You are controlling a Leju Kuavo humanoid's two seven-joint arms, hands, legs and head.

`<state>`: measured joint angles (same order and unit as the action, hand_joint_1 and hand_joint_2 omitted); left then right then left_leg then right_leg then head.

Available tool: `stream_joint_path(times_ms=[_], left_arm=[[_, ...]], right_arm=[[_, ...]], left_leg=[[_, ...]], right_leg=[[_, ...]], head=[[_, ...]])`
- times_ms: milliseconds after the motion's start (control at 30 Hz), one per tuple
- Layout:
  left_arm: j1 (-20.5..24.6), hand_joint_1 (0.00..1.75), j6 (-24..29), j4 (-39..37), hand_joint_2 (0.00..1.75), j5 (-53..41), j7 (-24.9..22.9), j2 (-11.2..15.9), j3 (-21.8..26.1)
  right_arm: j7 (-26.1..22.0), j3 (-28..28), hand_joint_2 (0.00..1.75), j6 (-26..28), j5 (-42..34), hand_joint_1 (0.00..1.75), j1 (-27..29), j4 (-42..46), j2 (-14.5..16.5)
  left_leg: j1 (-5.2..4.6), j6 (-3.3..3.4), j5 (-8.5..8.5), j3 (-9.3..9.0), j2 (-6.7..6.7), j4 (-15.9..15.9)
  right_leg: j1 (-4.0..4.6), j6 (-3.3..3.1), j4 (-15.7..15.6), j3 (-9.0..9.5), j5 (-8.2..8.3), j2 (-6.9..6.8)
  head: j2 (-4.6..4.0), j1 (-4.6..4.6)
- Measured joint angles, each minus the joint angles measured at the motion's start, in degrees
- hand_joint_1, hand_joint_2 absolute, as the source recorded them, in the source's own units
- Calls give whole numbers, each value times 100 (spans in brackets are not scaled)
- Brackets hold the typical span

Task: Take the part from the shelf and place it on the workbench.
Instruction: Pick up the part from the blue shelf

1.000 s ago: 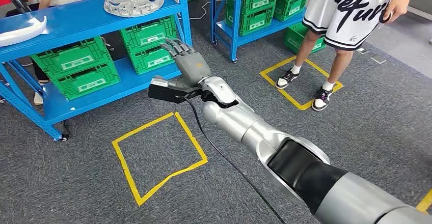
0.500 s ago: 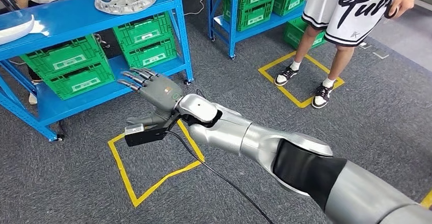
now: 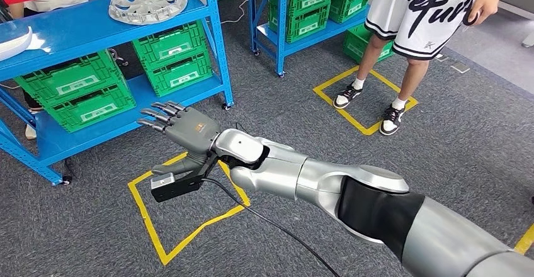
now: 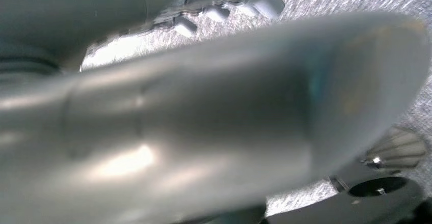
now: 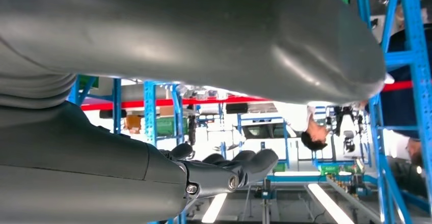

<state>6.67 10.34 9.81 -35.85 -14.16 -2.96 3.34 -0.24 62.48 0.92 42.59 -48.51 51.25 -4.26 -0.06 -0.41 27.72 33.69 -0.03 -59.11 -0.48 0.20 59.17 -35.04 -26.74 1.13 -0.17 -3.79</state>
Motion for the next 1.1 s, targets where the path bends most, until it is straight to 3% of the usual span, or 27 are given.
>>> stream_joint_path(times_ms=[67,167,200,267,300,333,367,433,600,633,700,767,800,833,867,933,967,1100], left_arm=[[-3,0,1,0,0,0,-1,-2,0],[-3,0,2,0,0,-1,-1,-6,0],[4,0,7,1,0,-1,-1,-7,4],[16,0,19,1,0,-2,-1,-15,16],[20,0,28,2,0,-1,-2,-18,23],[17,0,32,2,0,-1,-2,-22,27],[14,0,36,2,0,0,-3,-23,30],[17,0,37,2,0,0,-3,-25,32],[18,0,39,3,0,-1,-7,-30,33],[19,0,39,3,0,-1,-7,-29,33],[19,0,39,2,0,-1,-7,-30,34],[1,0,39,-1,0,0,-8,-32,35],[-10,0,39,-2,0,-1,-8,-32,35],[-16,0,39,-2,0,-1,-9,-32,35],[-18,0,39,-1,0,-2,-9,-31,35],[-11,0,39,-1,0,-4,-8,-33,35],[-7,0,39,-1,0,-7,-7,-36,35],[-25,0,39,2,0,-25,7,-37,38]], right_arm=[[15,23,0,0,1,0,1,3,-2],[15,27,0,0,1,0,1,8,-2],[16,33,0,0,1,0,-7,12,-8],[19,67,0,-3,1,0,0,20,-26],[20,89,0,-5,1,0,10,22,-41],[20,106,0,-6,1,0,27,22,-51],[21,119,0,-5,2,0,38,22,-60],[22,124,0,1,3,0,30,24,-63],[25,137,0,12,3,0,19,34,-83],[22,137,0,14,3,0,14,38,-82],[21,145,0,14,3,0,16,40,-81],[21,161,0,13,3,0,29,39,-81],[22,168,0,12,3,0,34,39,-81],[23,173,0,12,3,0,35,40,-81],[26,175,0,14,3,0,35,40,-81],[45,176,0,26,3,0,26,40,-82],[63,176,0,37,3,0,21,40,-83],[205,154,0,138,-7,0,-25,13,-108]], left_leg=[[16,38,-19,-8,-6,31],[27,48,-29,-19,-3,47],[32,68,-34,-29,0,59],[41,117,-31,-54,8,77],[44,137,-18,-67,8,76],[44,134,4,-80,7,64],[44,120,31,-93,6,46],[23,66,76,-98,3,16],[20,-101,173,-78,5,-69],[27,-132,273,16,4,-266],[46,-181,530,372,3,-916],[65,-211,608,704,4,-1407],[74,-219,510,749,4,-1403],[83,-222,326,690,5,-1198],[92,-221,100,545,5,-839],[83,-185,-139,258,-1,-216],[74,-145,-160,183,-7,-60],[53,53,-132,131,-21,4]], right_leg=[[11,43,-17,9,4,0],[17,52,-15,10,-1,-1],[11,71,154,-74,-94,-14],[-3,127,846,-452,-349,-43],[-11,152,1114,-618,-390,-61],[-14,154,1070,-630,-275,-71],[-15,141,773,-520,-83,-86],[2,84,141,-206,121,-99],[2,-92,-53,-76,110,-89],[-13,-122,-74,-49,110,-91],[-21,-159,-81,-21,92,-95],[-23,-168,-76,-8,71,-89],[-25,-163,-71,3,58,-82],[-30,-149,-64,18,41,-75],[-37,-127,-54,39,20,-70],[-32,-64,-34,61,-20,-64],[-26,-29,-32,64,-33,-62],[-38,117,12,53,-96,-68]], head=[[0,-2],[0,0],[0,-7],[0,-19],[0,-27],[0,-28],[0,-30],[0,-28],[0,-16],[0,-9],[0,4],[0,3],[0,3],[0,3],[0,3],[0,10],[0,12],[0,8]])
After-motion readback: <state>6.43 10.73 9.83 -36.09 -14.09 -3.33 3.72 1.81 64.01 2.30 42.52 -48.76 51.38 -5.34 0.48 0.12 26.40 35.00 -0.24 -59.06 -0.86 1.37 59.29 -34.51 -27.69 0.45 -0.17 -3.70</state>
